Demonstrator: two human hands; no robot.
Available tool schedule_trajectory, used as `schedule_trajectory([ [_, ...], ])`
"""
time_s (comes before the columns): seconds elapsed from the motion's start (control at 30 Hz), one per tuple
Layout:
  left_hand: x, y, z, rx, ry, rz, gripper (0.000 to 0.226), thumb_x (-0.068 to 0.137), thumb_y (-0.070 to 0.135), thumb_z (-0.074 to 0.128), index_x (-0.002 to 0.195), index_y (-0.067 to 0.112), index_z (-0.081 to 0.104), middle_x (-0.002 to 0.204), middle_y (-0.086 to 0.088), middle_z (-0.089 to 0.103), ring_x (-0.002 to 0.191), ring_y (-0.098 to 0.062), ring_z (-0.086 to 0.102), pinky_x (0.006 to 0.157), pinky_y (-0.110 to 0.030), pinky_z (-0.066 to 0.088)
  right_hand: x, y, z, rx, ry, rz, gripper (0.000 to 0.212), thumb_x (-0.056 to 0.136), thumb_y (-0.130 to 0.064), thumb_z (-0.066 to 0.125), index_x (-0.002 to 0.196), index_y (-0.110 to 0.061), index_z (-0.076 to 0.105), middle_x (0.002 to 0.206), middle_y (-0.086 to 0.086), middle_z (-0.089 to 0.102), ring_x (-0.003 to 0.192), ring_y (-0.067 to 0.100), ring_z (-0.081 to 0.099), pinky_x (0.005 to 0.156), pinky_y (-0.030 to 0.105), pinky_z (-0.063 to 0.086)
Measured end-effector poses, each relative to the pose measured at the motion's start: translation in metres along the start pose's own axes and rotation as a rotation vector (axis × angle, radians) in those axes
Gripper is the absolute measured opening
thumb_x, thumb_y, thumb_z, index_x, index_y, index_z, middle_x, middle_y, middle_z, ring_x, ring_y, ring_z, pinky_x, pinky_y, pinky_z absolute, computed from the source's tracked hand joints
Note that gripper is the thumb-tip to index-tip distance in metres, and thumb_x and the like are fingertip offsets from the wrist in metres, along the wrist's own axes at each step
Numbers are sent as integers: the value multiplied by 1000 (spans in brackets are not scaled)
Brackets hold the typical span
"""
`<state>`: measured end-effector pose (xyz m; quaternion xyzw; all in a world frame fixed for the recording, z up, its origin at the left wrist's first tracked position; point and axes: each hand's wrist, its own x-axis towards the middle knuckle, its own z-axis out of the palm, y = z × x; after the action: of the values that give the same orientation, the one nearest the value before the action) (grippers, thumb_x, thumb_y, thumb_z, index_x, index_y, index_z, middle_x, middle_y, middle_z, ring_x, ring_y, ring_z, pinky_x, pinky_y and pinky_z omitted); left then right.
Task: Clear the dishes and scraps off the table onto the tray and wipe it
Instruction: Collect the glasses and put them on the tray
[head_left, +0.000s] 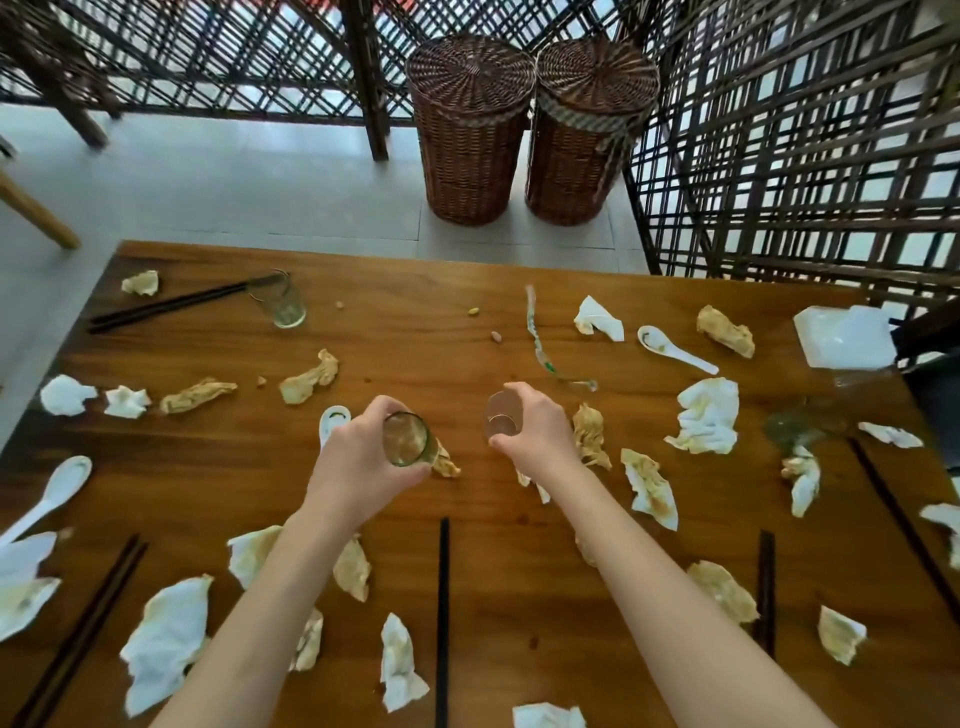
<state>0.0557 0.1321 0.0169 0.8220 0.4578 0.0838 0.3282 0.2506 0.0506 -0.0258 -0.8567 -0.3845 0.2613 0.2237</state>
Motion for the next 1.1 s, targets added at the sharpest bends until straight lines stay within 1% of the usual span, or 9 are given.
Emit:
schedule_trajectory([
  [0.1,2,-1,-4,6,6,10,58,58,36,85,105,33,51,82,23,51,76,1,53,59,-10,42,0,-2,2,-7,21,-10,68,70,-20,78,131,-20,48,126,3,56,112,22,53,89,31,47],
  [0.17,4,-2,-7,6,8,23,59,58,36,85,106,32,51,83,21,54,77,-1,54,60,-11,44,-2,-4,2,-7,33,-12,67,70,-21,78,130,-20,48,125,2,57,111,21,54,89,30,48],
  [0.33,7,4,-18,8,-15,64,59,58,35,85,107,30,52,93,8,64,91,-15,59,76,-32,55,-16,-9,-9,44,101,-20,65,70,-23,78,128,-21,50,120,0,58,108,17,54,84,26,47],
  [0.47,8,23,-28,33,-40,130,62,58,35,86,109,30,52,96,7,63,89,-14,59,78,-34,54,-41,-8,-34,65,170,-1,66,70,-26,79,129,-22,50,122,-2,59,110,16,53,88,28,49],
  [0.57,5,44,-26,42,-67,188,65,57,35,88,111,29,52,96,7,62,87,-14,58,70,-25,50,-70,2,-58,98,212,39,66,69,-26,80,128,-24,50,121,-4,59,110,14,53,84,22,46],
  [0.7,-8,84,-11,34,-128,272,66,54,35,88,109,31,53,94,8,61,85,-13,56,64,-19,39,-123,30,-95,142,257,108,66,68,-31,79,127,-26,50,120,-5,58,110,14,52,83,22,45],
  [0.83,-36,135,18,22,-197,356,66,53,36,88,109,31,55,90,8,60,82,-13,56,63,-20,40,-186,71,-129,175,311,186,67,67,-32,79,127,-28,50,123,-5,57,112,16,52,87,29,51],
  [1.0,-92,212,78,70,-276,495,67,54,38,86,114,27,57,93,4,62,84,-18,57,66,-24,44,-274,134,-170,176,394,259,65,68,-34,79,126,-29,50,119,-9,58,103,4,49,75,7,36],
  [1.1,-136,257,122,71,-306,544,67,55,36,85,115,25,58,94,2,63,89,-19,56,75,-30,48,-327,181,-197,148,425,289,67,67,-36,79,127,-27,50,119,-8,59,105,8,52,77,11,36],
])
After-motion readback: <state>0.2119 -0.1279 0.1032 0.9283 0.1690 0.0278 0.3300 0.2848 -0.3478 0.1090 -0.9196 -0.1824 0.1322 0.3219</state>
